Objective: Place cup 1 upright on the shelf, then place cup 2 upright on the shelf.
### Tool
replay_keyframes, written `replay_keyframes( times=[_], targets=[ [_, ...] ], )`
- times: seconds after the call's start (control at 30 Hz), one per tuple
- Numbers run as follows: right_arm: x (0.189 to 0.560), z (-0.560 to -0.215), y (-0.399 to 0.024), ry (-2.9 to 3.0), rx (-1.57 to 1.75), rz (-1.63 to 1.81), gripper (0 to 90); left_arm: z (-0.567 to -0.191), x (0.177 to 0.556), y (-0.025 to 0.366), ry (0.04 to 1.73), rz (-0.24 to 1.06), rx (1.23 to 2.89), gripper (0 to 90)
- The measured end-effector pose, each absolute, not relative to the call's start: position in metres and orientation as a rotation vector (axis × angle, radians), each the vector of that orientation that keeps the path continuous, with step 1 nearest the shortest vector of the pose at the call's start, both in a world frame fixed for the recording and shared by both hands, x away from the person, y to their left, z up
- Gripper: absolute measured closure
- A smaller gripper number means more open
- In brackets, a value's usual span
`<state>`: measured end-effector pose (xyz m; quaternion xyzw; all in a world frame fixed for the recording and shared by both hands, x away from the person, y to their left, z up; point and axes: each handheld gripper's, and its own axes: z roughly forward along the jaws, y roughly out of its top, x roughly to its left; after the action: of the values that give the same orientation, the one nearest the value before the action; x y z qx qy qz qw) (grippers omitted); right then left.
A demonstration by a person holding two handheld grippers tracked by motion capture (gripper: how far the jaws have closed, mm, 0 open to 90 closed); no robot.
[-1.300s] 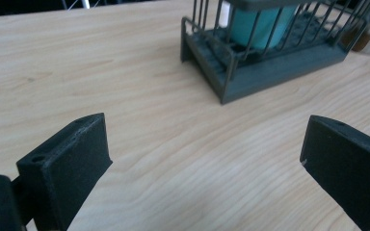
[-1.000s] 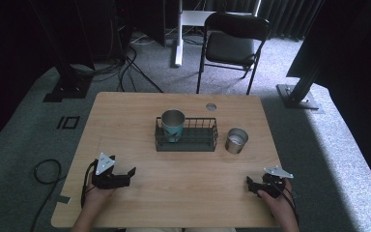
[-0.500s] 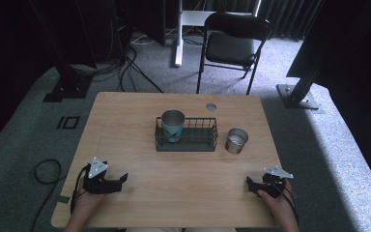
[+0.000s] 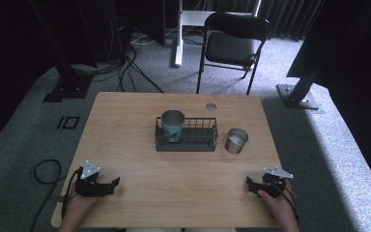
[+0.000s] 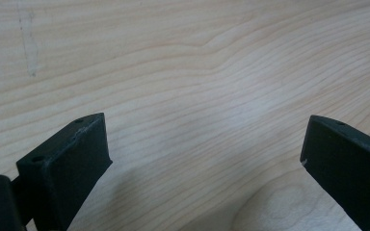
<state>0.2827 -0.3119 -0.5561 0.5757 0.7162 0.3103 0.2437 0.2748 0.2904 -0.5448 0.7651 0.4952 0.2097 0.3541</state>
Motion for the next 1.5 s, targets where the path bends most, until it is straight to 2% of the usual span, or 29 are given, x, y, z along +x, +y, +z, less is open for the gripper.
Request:
replay_keyframes(
  times=[0.47,0.67,1.5],
  targets=[
    [0.2828,-0.5560,-0.3119,1.956,1.573,0.848,11.5,-0.5523,0.2782,0.2885,1.340,0.540,2.060,3.8],
    [0.2828,-0.5560,-0.3119,1.956,1.572,0.848,11.5,-0.5533,0.2775,0.2881,1.364,0.580,2.039,3.7],
    [0.2819,-0.5557,-0.3139,1.957,1.580,0.864,11.6,-0.5536,0.2792,0.2897,1.396,0.573,2.019,3.6]
  ],
)
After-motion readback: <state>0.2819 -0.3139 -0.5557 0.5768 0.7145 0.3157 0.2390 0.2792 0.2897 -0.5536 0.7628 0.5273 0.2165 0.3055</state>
